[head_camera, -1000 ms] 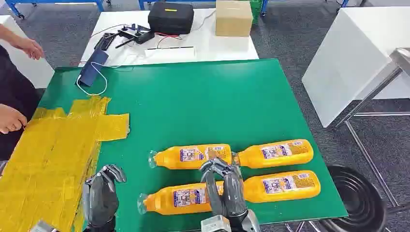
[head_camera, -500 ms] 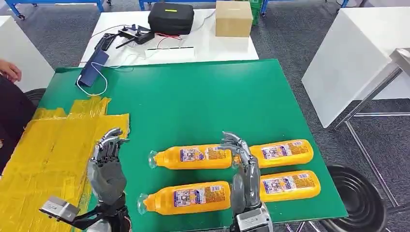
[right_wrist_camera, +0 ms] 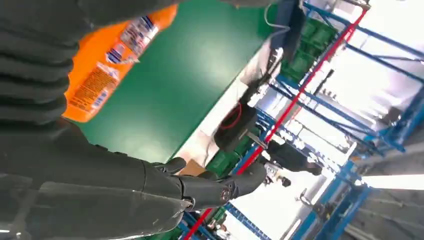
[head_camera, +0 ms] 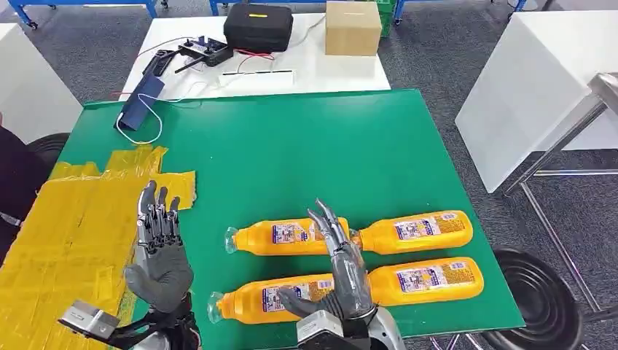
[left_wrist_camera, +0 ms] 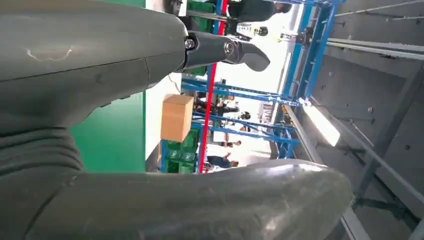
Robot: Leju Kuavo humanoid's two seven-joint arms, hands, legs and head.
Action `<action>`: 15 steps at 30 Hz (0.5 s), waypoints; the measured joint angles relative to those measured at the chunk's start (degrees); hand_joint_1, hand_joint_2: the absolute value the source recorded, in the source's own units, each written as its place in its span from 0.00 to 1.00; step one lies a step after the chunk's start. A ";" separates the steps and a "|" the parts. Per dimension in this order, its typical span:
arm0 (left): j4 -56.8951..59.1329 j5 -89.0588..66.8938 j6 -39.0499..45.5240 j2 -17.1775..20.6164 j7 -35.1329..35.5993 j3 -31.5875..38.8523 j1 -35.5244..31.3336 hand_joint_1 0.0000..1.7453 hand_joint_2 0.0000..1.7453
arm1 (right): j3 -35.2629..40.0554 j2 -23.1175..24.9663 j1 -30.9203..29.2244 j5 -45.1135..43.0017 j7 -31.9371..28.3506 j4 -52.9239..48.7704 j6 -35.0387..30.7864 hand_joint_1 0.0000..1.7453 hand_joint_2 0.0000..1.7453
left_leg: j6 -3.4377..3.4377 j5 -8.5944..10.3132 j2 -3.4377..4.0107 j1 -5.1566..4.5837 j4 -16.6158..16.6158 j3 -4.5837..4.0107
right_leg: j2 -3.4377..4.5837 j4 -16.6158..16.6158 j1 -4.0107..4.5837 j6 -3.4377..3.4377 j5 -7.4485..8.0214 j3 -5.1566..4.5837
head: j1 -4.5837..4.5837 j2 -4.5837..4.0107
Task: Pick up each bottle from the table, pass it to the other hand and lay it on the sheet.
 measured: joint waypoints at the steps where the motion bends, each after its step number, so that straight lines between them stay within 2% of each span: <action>1: 0.00 0.00 0.00 -0.02 0.00 0.07 0.03 0.00 0.00 | 0.35 -0.22 0.00 0.52 0.54 0.26 -0.18 0.00 1.00 | 0.00 0.00 0.00 0.00 0.00 0.00 | 0.00 0.00 0.00 0.00 0.00 0.00 | 0.02 -0.02; 15: 0.00 -0.02 0.33 -0.20 -0.09 0.37 1.35 0.00 0.00 | 6.43 -5.03 0.11 2.69 5.07 0.94 -1.82 0.00 1.00 | 0.00 0.00 0.00 0.00 0.00 -0.04 | 0.00 0.00 0.00 0.00 0.00 -0.04 | 0.00 -0.02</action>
